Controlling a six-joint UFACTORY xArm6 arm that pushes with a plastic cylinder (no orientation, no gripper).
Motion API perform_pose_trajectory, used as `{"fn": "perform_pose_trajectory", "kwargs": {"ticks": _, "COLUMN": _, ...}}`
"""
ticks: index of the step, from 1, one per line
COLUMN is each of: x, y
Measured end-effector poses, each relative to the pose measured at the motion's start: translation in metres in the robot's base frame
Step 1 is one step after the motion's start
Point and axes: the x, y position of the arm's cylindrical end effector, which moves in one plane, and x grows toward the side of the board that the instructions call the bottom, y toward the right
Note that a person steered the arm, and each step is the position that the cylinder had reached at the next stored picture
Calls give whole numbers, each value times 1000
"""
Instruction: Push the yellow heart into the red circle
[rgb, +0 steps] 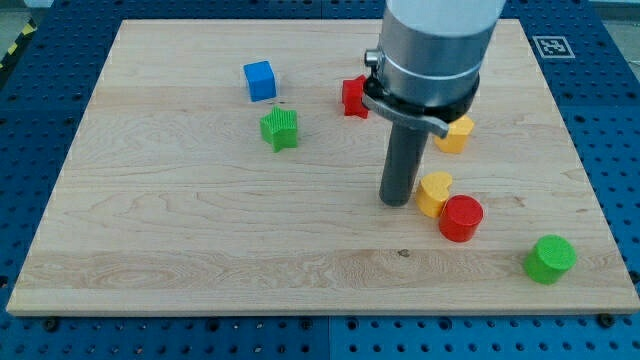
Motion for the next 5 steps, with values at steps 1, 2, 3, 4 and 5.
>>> {"fn": "perform_pose_trajectory", "kwargs": {"ticks": 1, "x": -14, "y": 4}}
{"fn": "perform_pose_trajectory", "kwargs": {"ticks": 2, "x": -13, "y": 26}}
{"fn": "perform_pose_trajectory", "kwargs": {"ticks": 3, "x": -2, "y": 39}}
{"fn": "perform_pose_trajectory", "kwargs": {"ticks": 4, "x": 8, "y": 38}}
{"fn": "perform_pose_trajectory", "kwargs": {"ticks": 5, "x": 5, "y": -33}}
